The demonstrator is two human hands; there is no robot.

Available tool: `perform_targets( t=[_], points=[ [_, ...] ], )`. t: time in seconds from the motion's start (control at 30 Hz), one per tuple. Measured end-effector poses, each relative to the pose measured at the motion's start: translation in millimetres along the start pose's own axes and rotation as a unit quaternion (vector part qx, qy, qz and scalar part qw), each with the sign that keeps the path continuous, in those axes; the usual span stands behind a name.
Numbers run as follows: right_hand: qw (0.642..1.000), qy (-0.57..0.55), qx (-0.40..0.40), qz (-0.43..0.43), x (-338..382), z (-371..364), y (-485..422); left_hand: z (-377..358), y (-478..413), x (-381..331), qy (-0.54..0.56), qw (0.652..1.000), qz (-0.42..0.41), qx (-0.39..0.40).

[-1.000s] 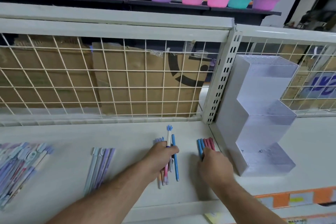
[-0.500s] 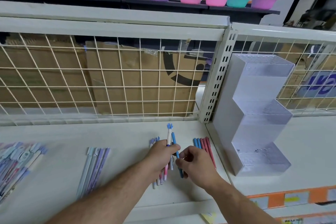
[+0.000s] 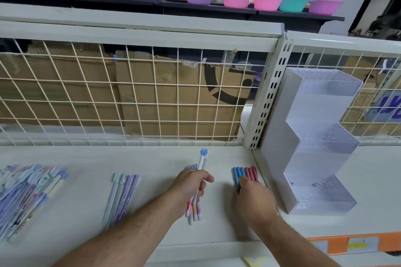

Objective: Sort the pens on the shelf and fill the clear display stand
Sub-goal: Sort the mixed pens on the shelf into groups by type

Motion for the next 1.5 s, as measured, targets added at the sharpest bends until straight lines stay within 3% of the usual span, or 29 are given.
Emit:
perform_targets(
  t=[0.13, 0.2, 0.33, 0.47, 0.93, 1.17, 1.5],
  points=[
    [1.000, -0.007, -0.015, -0.009, 9, 7, 5, 6, 5, -3, 0.011, 1.000, -0.002, -0.001],
    [0.993, -0.114, 0.021, -0.008, 21, 8, 9, 11, 8, -6, 0.003, 1.000, -0.004, 0.002],
    [0.913, -0.366, 0.180, -0.023, 52, 3, 27, 20, 13, -5, 0.001, 1.000, 0.007, 0.000],
    [0.851, -0.448, 0.271, -0.023, 81, 0, 48, 24, 20, -7, 0.040, 0.999, 0.005, 0.023],
    [0.846, -0.431, 0.309, -0.045, 147, -20, 88, 98, 41, 2, 0.033, 0.999, 0.000, 0.004],
    [0.880, -0.359, 0.305, -0.060, 192, -47, 106, 187, 51, 0, -0.026, 0.992, -0.019, -0.119],
    [0.924, -0.264, 0.277, -0.030, 261, -75, 125, 274, 67, 8, -0.037, 0.985, -0.009, -0.166]
  ],
)
Point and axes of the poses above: each hand's wrist, its own y-axis away from the middle knuckle, its own z-axis out of the back of the hand, x = y × z, the point moved 9 cm from there along -y, towards the middle knuckle, and after that the axes turned 15 degrees about -z, right-handed, at the moved point
